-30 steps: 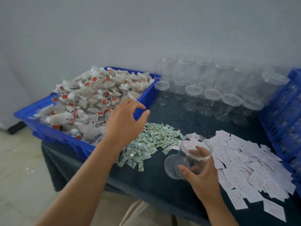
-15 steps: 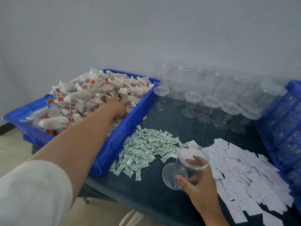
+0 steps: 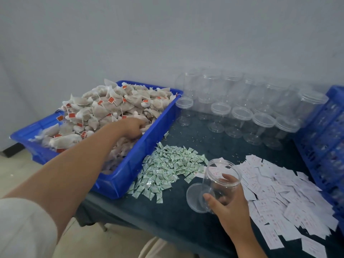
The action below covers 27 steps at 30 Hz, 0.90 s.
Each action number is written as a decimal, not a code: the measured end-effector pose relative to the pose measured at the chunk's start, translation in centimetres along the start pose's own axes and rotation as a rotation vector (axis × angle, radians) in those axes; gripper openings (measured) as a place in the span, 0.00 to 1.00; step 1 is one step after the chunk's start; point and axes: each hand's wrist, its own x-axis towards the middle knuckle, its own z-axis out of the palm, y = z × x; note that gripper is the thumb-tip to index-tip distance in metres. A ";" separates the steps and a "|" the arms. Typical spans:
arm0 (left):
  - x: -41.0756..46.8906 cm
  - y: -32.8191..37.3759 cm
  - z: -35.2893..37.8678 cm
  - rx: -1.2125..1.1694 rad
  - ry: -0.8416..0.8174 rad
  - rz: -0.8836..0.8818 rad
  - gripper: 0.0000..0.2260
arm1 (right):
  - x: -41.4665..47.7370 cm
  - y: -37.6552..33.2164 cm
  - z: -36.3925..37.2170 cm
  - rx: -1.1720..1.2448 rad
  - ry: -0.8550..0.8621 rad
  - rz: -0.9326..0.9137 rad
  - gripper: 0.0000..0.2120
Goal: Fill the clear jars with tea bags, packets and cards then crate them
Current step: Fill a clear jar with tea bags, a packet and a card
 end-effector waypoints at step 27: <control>-10.3 6.4 -7.3 -0.596 0.576 0.039 0.23 | -0.4 -1.1 0.0 0.013 -0.001 0.098 0.38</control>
